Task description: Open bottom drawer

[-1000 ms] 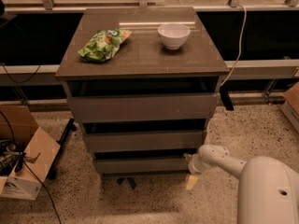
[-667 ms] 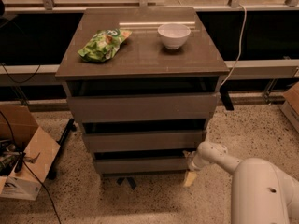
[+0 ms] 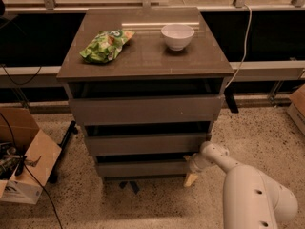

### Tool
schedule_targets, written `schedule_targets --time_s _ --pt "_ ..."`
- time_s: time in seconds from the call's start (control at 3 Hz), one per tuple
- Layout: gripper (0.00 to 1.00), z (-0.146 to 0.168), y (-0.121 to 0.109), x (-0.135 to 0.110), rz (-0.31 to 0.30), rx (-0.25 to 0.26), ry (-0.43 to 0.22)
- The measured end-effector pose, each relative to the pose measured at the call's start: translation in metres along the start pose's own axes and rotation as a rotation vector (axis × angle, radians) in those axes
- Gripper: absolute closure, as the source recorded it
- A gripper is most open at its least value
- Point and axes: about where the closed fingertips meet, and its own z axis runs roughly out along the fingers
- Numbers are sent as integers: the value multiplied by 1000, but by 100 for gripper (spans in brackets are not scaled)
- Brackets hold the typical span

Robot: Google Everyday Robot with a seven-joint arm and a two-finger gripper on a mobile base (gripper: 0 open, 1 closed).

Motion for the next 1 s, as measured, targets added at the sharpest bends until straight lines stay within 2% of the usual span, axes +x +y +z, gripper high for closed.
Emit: schedule_targets --time_s 0.33,0.67,1.0 --pt "41 7 8 2 14 -33 -12" --pt "65 2 17 6 33 -43 -4" --pt "88 2 17 6 33 -43 -4"
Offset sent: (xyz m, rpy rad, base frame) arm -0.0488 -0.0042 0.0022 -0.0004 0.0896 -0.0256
